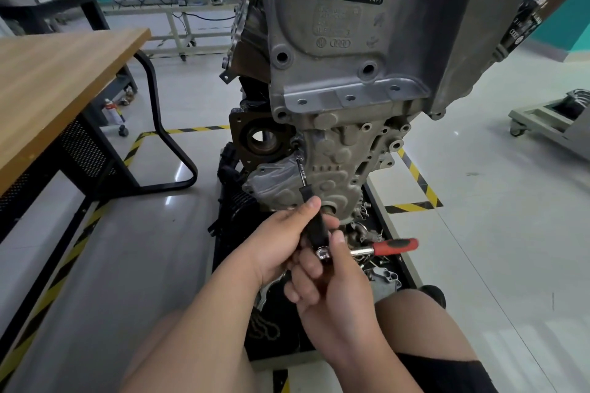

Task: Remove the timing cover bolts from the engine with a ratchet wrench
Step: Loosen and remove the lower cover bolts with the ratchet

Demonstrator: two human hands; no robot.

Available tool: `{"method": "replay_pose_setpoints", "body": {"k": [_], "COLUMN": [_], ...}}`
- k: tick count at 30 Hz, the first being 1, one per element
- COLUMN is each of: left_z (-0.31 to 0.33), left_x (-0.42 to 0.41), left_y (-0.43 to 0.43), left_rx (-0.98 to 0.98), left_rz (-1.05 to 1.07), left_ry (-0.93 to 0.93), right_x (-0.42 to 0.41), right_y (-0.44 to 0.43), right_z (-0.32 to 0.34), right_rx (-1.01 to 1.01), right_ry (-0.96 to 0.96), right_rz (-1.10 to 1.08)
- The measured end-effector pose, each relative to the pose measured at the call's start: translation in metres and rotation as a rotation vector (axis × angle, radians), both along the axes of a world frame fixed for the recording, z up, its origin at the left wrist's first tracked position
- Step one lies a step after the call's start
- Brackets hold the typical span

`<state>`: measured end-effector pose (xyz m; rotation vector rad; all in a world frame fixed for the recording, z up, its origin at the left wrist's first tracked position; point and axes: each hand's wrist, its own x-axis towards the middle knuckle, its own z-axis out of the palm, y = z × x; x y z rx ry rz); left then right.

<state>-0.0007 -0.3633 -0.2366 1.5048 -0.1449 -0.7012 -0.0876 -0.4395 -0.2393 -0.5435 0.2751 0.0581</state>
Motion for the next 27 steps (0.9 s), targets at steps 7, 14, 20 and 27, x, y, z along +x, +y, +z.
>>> {"method": "replay_pose_setpoints", "body": {"k": [7,14,20,27], "left_z": [-0.005,-0.009,-0.008,-0.006], "left_x": [-0.002,-0.004,-0.003,0.001], "left_y": [-0.005,-0.004,0.001,0.012], "left_rx": [0.030,0.024,0.049,-0.073], "left_rz": [0.044,0.128,0.161,0.038], "left_ry": [-0.019,-0.100,-0.083,0.046], "right_x": [0.001,-0.003,0.000,0.000], "right_y": [-0.013,-0.020,-0.011,0.005], "right_z": [-0.002,-0.016,-0.020,0.002], "right_rx": [0.383,-1.408,-1.370,0.169], "right_ry": [0.086,-0.003,-0.058,-0.009], "right_rz": [0.092,-0.100,-0.109,0.102]}}
